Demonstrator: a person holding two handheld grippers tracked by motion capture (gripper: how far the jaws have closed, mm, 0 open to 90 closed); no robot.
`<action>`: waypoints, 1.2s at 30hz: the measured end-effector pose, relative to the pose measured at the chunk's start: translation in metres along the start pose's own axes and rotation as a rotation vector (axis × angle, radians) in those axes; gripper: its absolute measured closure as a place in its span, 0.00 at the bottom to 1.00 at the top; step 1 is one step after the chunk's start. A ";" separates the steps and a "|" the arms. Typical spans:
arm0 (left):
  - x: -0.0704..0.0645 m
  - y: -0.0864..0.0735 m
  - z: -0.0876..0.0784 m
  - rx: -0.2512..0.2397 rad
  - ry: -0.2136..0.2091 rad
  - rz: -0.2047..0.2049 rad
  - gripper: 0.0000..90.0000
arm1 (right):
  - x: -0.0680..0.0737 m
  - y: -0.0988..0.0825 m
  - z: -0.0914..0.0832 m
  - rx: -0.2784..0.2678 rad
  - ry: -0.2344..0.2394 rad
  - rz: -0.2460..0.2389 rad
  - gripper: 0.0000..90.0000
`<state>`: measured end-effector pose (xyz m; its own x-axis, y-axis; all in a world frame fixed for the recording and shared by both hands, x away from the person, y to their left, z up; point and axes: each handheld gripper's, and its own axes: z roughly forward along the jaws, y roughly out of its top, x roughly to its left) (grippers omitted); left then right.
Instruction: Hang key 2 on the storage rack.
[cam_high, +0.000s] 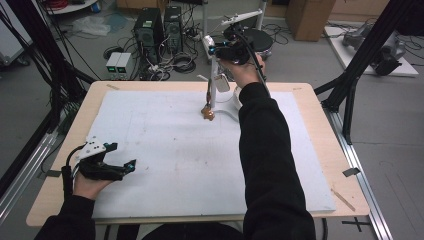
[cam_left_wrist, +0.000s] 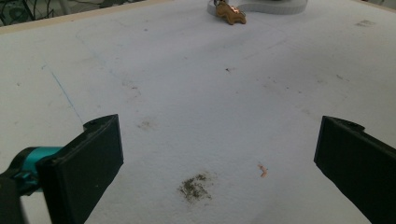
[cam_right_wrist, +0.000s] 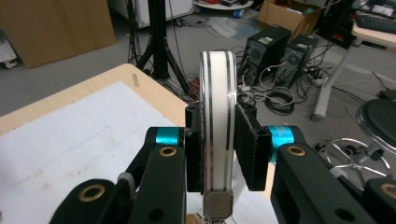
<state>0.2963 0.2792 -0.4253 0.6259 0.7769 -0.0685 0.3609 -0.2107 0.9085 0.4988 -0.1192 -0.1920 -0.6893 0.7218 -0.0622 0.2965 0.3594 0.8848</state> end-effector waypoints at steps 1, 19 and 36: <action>0.000 0.000 0.000 0.002 0.000 0.001 0.02 | 0.001 0.001 0.002 0.001 0.003 0.001 0.83; 0.000 0.000 0.001 -0.002 -0.006 0.001 0.02 | 0.010 0.003 0.026 0.017 -0.081 0.001 0.83; 0.001 0.000 0.001 -0.005 -0.009 0.000 0.02 | 0.009 0.006 0.040 0.014 -0.116 0.013 0.83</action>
<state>0.2975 0.2799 -0.4259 0.6317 0.7718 -0.0723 0.3576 -0.2074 0.9106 0.5207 -0.0869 -0.2060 -0.6042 0.7899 -0.1049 0.3148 0.3575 0.8793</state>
